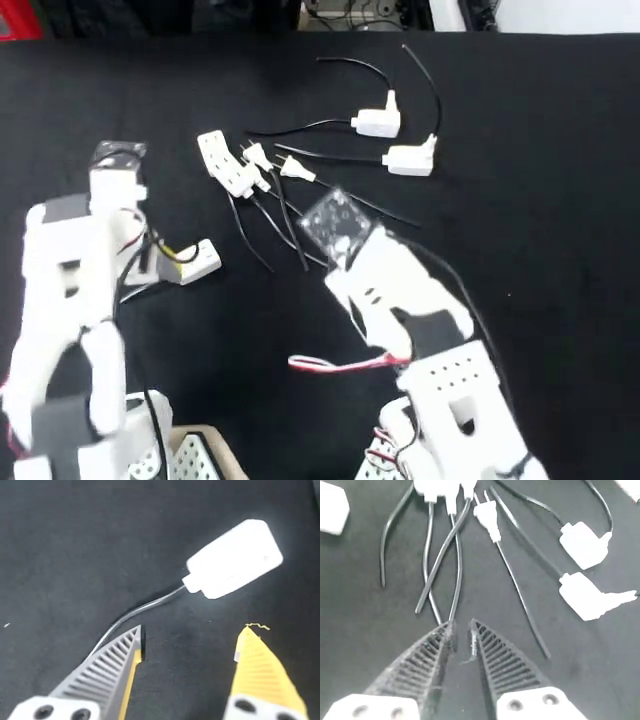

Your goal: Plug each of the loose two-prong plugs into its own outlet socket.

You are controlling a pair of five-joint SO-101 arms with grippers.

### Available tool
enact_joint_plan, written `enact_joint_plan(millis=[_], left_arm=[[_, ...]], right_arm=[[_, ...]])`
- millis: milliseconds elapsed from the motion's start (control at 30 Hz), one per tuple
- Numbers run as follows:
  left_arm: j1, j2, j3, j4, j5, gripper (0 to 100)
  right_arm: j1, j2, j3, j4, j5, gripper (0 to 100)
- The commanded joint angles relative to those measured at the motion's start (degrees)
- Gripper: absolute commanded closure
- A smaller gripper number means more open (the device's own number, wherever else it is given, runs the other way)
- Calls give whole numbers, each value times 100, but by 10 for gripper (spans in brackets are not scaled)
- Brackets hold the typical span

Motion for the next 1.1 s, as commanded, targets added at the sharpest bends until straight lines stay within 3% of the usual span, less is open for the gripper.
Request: enact_joint_plan(millis=[0,233,333,500,600,767,1067], left_arm=[[-268,-1011,822,-378,-35,704],[-488,-2488,2466,-1152,-97,704],[-822,-3244,3284,-1574,-624,704],[-954,-4448,4585,-2233,-826,704],[-963,-5143,4963,-2251,-826,704],[-963,-6268,5587,-2242,-826,704],[-945,-8343,6079,-1055,-835,704]], right_arm=[[-237,980,-1086,97,-158,948],[-668,3363,-2185,-598,-220,948],[-765,3785,-2185,-1160,-211,947],[-1152,4673,-2211,-1767,-123,868],[-1178,5297,-2404,-2251,-360,890],[-835,6387,-3301,-2198,-651,909],[-668,7503,-4848,-800,-624,910]])
